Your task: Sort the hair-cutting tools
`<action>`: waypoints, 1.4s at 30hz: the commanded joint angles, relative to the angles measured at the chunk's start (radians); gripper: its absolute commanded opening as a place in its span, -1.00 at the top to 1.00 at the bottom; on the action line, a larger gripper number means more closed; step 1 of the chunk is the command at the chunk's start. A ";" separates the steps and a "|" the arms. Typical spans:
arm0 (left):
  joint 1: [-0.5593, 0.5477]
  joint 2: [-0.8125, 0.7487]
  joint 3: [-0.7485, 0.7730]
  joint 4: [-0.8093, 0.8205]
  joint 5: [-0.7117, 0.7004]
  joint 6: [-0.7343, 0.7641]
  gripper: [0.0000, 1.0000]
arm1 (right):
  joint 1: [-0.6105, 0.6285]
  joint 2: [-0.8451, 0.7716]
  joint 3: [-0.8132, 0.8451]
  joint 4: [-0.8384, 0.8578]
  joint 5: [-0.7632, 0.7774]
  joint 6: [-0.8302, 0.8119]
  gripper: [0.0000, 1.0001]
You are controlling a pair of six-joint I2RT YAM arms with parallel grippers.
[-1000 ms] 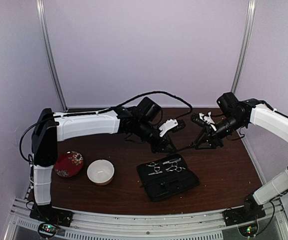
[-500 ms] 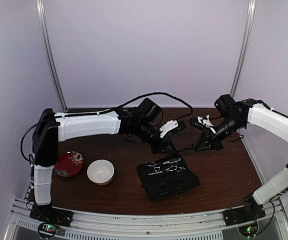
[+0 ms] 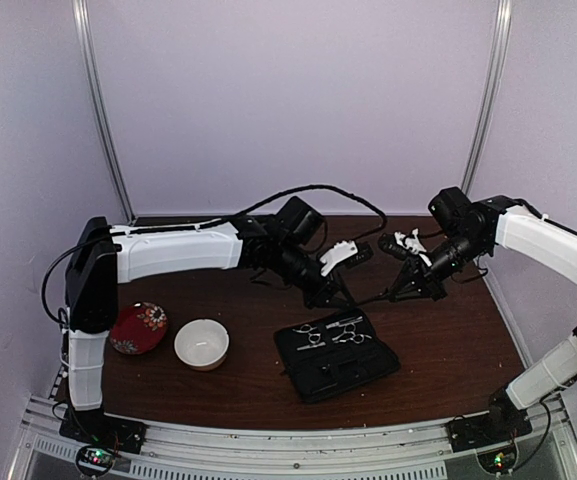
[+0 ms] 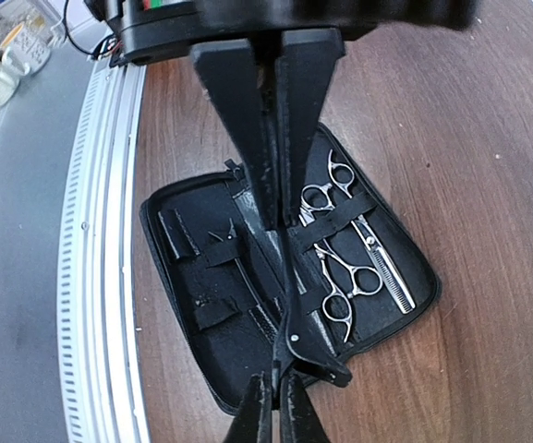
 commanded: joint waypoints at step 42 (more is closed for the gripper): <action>-0.247 0.004 -0.360 -0.057 -0.148 -0.122 0.86 | -0.001 0.025 -0.393 0.135 0.341 -0.256 1.00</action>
